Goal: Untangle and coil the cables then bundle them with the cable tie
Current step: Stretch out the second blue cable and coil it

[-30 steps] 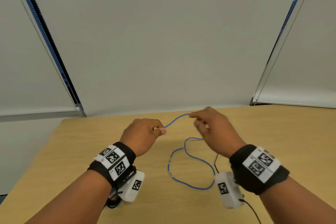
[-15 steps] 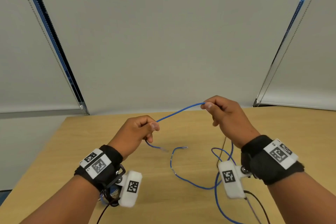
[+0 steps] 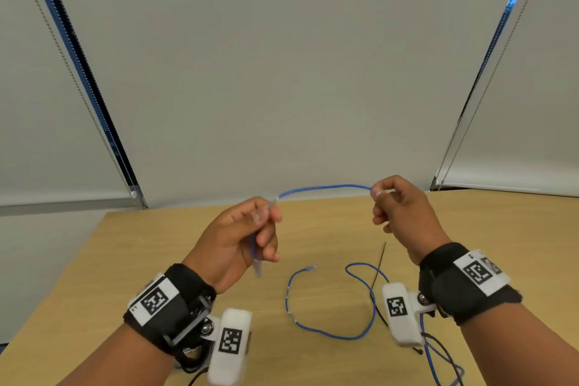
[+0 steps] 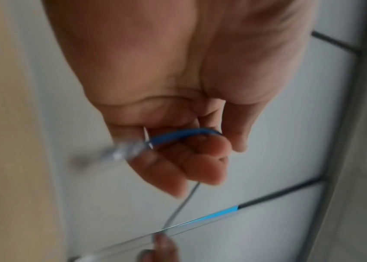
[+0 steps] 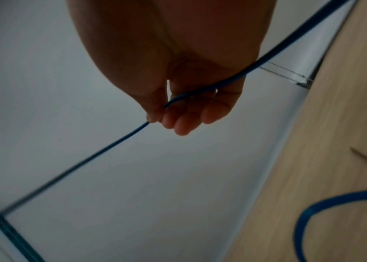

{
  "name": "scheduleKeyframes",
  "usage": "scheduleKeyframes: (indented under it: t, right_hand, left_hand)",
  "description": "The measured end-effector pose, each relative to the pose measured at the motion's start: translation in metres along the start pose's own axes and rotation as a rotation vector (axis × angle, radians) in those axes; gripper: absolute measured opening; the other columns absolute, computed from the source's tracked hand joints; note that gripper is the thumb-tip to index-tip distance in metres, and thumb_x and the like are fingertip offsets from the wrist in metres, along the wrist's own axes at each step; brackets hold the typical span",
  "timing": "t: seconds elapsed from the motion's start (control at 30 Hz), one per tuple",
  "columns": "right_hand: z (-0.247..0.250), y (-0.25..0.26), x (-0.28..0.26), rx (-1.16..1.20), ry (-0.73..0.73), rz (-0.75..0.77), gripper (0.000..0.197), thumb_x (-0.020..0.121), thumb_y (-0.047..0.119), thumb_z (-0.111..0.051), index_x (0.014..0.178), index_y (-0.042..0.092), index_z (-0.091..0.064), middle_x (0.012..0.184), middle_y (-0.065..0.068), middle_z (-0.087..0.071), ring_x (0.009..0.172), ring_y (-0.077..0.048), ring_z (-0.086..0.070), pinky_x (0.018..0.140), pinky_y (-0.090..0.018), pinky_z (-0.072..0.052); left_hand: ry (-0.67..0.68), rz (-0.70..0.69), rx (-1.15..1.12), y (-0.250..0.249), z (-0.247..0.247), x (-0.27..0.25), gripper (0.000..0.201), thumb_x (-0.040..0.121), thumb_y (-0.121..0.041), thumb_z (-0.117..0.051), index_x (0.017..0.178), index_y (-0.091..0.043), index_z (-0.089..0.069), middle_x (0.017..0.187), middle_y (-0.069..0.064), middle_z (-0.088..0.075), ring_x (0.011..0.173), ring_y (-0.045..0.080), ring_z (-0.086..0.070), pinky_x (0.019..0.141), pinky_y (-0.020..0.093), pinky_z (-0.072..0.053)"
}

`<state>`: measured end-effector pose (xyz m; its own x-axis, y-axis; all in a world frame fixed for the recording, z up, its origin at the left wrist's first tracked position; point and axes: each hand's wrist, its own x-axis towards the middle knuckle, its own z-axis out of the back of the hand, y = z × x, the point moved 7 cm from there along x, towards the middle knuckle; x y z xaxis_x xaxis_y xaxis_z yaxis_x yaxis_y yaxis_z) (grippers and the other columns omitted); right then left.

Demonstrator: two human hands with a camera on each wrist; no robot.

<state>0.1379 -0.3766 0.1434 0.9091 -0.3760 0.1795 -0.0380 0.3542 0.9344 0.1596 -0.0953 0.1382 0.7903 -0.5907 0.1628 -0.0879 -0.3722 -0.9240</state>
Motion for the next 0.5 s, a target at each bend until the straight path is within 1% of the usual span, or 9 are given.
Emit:
scheduleKeyframes:
  t: [0.07, 0.1, 0.23, 0.3, 0.33, 0.37, 0.4, 0.47, 0.5]
  right_hand:
    - [-0.010, -0.007, -0.005, -0.116, 0.057, 0.002, 0.019, 0.099, 0.026, -0.056, 0.082, 0.030, -0.063, 0.072, -0.002, -0.070, 0.066, -0.016, -0.068, 0.062, -0.030, -0.048]
    - [-0.017, -0.010, -0.009, -0.175, 0.103, 0.010, 0.019, 0.099, 0.026, -0.057, 0.081, 0.030, -0.063, 0.073, -0.002, -0.072, 0.067, -0.017, -0.069, 0.062, -0.030, -0.049]
    - [-0.059, -0.017, -0.037, -0.402, 0.352, 0.082, 0.016, 0.097, 0.029, -0.059, 0.082, 0.031, -0.064, 0.074, 0.004, -0.073, 0.065, -0.011, -0.067, 0.069, -0.034, -0.056]
    - [-0.080, -0.017, -0.055, -0.487, 0.460, 0.127, 0.010, 0.096, 0.034, -0.057, 0.087, 0.032, -0.063, 0.077, 0.003, -0.072, 0.071, -0.015, -0.066, 0.074, -0.039, -0.057]
    - [-0.088, -0.016, -0.064, -0.521, 0.505, 0.159, 0.009, 0.096, 0.037, -0.055, 0.091, 0.032, -0.061, 0.080, 0.001, -0.071, 0.073, -0.017, -0.066, 0.075, -0.040, -0.057]
    - [-0.096, -0.014, -0.073, -0.542, 0.544, 0.196, 0.009, 0.097, 0.039, -0.053, 0.094, 0.032, -0.059, 0.082, 0.000, -0.070, 0.074, -0.019, -0.066, 0.075, -0.041, -0.057]
    - [-0.103, -0.011, -0.082, -0.546, 0.579, 0.228, 0.008, 0.098, 0.039, -0.051, 0.097, 0.033, -0.057, 0.084, 0.000, -0.070, 0.076, -0.020, -0.065, 0.075, -0.041, -0.056]
    - [-0.114, -0.006, -0.096, -0.539, 0.645, 0.274, 0.010, 0.100, 0.034, -0.047, 0.109, 0.035, -0.052, 0.087, 0.002, -0.067, 0.079, -0.022, -0.063, 0.076, -0.040, -0.055]
    - [-0.118, -0.004, -0.102, -0.555, 0.682, 0.290, 0.016, 0.100, 0.032, -0.046, 0.116, 0.036, -0.049, 0.087, 0.003, -0.064, 0.081, -0.024, -0.061, 0.076, -0.040, -0.054]
  left_hand:
    - [-0.011, -0.071, -0.207, -0.013, -0.005, 0.004, 0.028, 0.093, -0.027, -0.061, 0.114, -0.008, -0.065, 0.064, 0.001, -0.045, 0.051, 0.015, -0.049, 0.055, 0.033, -0.054]
    - [-0.051, -0.108, -0.234, -0.020, -0.005, 0.006, 0.031, 0.096, -0.031, -0.056, 0.117, -0.010, -0.065, 0.063, -0.001, -0.042, 0.048, 0.012, -0.046, 0.052, 0.030, -0.053]
    - [-0.274, -0.163, -0.287, -0.035, 0.000, 0.011, 0.040, 0.100, -0.047, -0.047, 0.103, -0.015, -0.070, 0.055, -0.007, -0.032, 0.039, 0.006, -0.031, 0.043, 0.022, -0.041]
    - [-0.336, -0.177, -0.368, -0.036, 0.001, 0.012, 0.045, 0.101, -0.050, -0.044, 0.095, -0.014, -0.070, 0.054, -0.006, -0.035, 0.041, 0.007, -0.035, 0.046, 0.023, -0.045]
    - [-0.352, -0.190, -0.402, -0.036, 0.002, 0.012, 0.045, 0.102, -0.050, -0.043, 0.092, -0.014, -0.069, 0.056, -0.005, -0.042, 0.045, 0.009, -0.045, 0.051, 0.027, -0.051]
    - [-0.357, -0.206, -0.418, -0.036, 0.002, 0.012, 0.045, 0.103, -0.049, -0.042, 0.090, -0.014, -0.068, 0.062, -0.002, -0.055, 0.056, 0.014, -0.060, 0.061, 0.033, -0.058]
    - [-0.354, -0.226, -0.417, -0.036, 0.003, 0.013, 0.044, 0.103, -0.048, -0.041, 0.090, -0.014, -0.066, 0.076, 0.004, -0.068, 0.076, 0.020, -0.072, 0.073, 0.041, -0.060]
    - [-0.369, -0.273, -0.342, -0.036, 0.008, 0.015, 0.039, 0.105, -0.045, -0.039, 0.091, -0.016, -0.061, 0.114, 0.014, -0.074, 0.113, 0.031, -0.070, 0.092, 0.053, -0.054]
    - [-0.402, -0.303, -0.249, -0.036, 0.012, 0.015, 0.034, 0.105, -0.042, -0.040, 0.091, -0.018, -0.058, 0.123, 0.015, -0.071, 0.120, 0.030, -0.066, 0.096, 0.054, -0.051]
